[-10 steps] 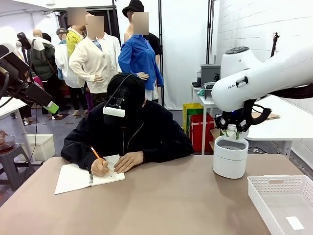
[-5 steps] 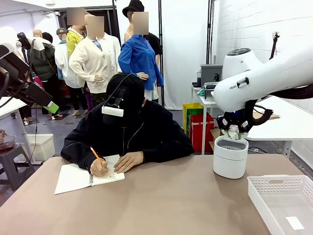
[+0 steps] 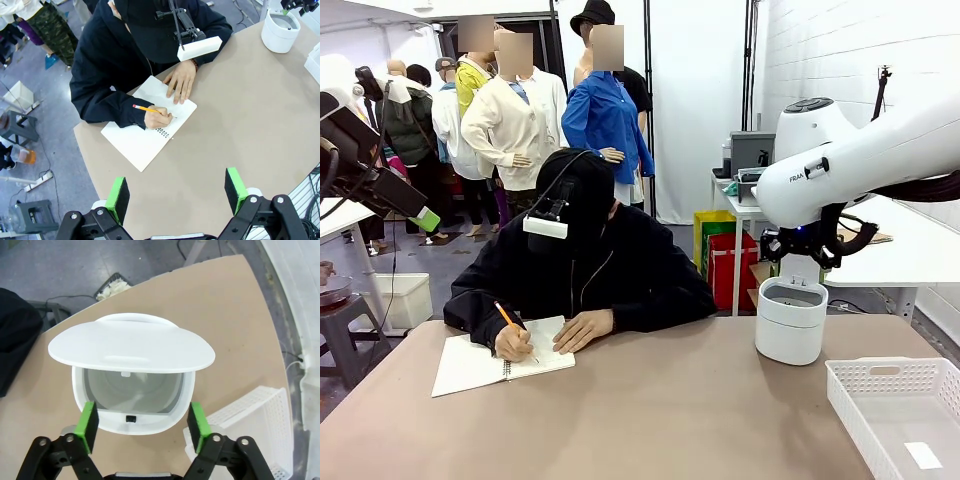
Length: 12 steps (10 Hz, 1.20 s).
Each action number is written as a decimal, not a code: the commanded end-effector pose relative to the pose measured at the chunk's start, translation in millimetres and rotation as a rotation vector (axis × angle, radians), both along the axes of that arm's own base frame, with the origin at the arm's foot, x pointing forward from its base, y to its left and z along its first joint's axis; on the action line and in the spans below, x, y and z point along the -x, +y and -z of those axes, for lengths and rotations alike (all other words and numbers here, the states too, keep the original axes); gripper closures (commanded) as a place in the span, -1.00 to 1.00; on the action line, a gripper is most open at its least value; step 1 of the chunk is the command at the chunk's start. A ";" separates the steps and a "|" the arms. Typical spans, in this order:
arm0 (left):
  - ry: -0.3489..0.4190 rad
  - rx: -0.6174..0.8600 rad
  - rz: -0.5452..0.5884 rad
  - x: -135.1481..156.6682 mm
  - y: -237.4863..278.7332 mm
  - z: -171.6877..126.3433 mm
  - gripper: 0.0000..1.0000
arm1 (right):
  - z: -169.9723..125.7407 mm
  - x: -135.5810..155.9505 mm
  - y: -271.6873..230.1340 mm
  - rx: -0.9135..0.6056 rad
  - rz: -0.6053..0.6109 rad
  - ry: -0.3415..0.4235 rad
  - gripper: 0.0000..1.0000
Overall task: Sort the paper based on its condition.
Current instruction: If a person hands you a paper, place it in the Organizing basket , and if it's crumpled, put it in the Trash can.
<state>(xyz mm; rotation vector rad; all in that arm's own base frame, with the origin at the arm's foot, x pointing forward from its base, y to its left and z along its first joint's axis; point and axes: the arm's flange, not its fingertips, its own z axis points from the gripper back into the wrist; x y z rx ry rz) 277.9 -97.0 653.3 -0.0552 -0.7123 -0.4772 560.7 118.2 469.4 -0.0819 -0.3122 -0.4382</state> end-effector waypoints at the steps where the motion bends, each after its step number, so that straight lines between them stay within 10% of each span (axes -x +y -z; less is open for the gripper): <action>1: -0.001 0.000 0.000 0.4 -0.5 -0.3 -1.00 | 1.4 4.1 1.5 -0.015 -0.012 0.012 -1.00; 12: -0.001 0.000 0.000 0.4 -0.5 -0.3 -1.00 | 1.5 1.4 6.7 0.002 -0.014 0.005 -1.00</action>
